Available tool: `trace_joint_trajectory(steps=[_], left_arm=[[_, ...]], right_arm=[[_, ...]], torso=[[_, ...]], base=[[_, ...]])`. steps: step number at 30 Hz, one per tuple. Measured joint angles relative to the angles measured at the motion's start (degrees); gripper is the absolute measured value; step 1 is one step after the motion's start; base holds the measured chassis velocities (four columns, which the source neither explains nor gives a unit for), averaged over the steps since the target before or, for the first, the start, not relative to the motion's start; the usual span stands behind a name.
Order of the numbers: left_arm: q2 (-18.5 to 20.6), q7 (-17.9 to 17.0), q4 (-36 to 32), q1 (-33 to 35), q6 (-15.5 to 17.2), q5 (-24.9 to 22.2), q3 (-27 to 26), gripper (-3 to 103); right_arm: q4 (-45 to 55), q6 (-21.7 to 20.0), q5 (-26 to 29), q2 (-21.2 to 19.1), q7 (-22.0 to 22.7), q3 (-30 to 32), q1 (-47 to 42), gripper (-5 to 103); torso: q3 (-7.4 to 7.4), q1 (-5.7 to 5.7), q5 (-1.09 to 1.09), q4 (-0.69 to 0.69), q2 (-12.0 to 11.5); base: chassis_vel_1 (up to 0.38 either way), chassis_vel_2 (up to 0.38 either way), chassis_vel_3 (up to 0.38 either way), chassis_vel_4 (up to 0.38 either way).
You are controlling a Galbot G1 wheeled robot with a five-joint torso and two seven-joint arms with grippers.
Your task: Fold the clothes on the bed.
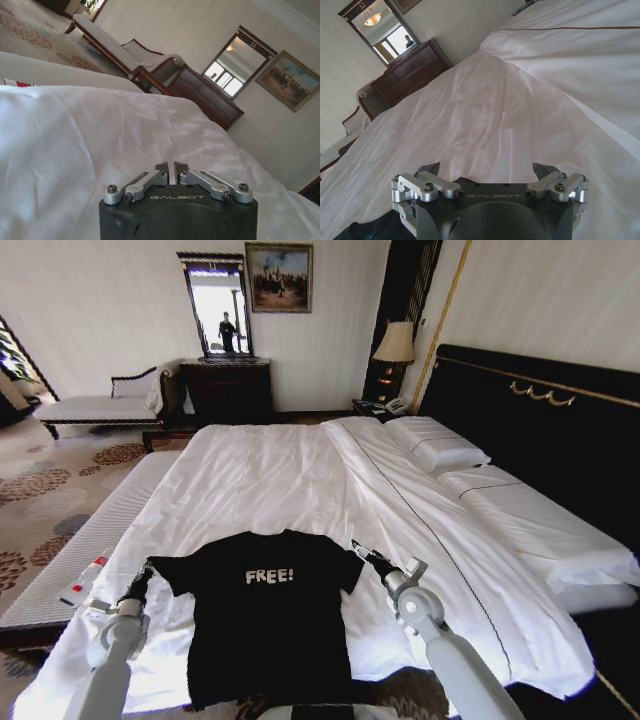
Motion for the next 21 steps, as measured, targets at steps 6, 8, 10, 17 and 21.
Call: trace_joint_trajectory(steps=[6,8,10,17,21], left_arm=[[-3.0,-0.4,-1.2,3.9,-1.6,2.1,-0.8,30],[-3.5,-0.4,-1.4,4.8,-2.1,2.2,-1.2,35],[-4.4,-0.3,-2.3,7.0,-3.0,2.0,-1.6,46],[-7.7,1.7,-8.9,11.8,-3.8,1.1,-1.1,68],[-9.7,2.0,-12.2,13.8,-3.8,2.7,0.1,85]], right_arm=[[0.0,0.0,-0.1,0.6,0.0,0.0,-0.1,100],[0.0,0.0,-0.1,0.6,0.0,0.0,-0.2,100],[0.0,0.0,-0.1,0.6,0.0,0.2,-0.4,100],[0.3,0.2,-0.6,1.2,0.0,1.1,-1.5,100],[0.4,0.2,-0.8,1.7,0.0,0.9,-1.4,100]], torso=[[0.0,0.0,0.02,0.0,0.0],[0.0,0.0,0.01,0.0,0.0],[0.0,0.0,0.01,0.01,0.0],[-0.01,0.0,0.02,-0.01,0.0],[-0.01,0.0,0.02,0.01,0.0]], base=[[0.0,0.0,0.0,0.0],[0.0,0.0,0.0,0.0],[0.0,0.0,0.0,0.0],[0.0,0.0,0.0,0.0],[0.0,0.0,0.0,0.0]])
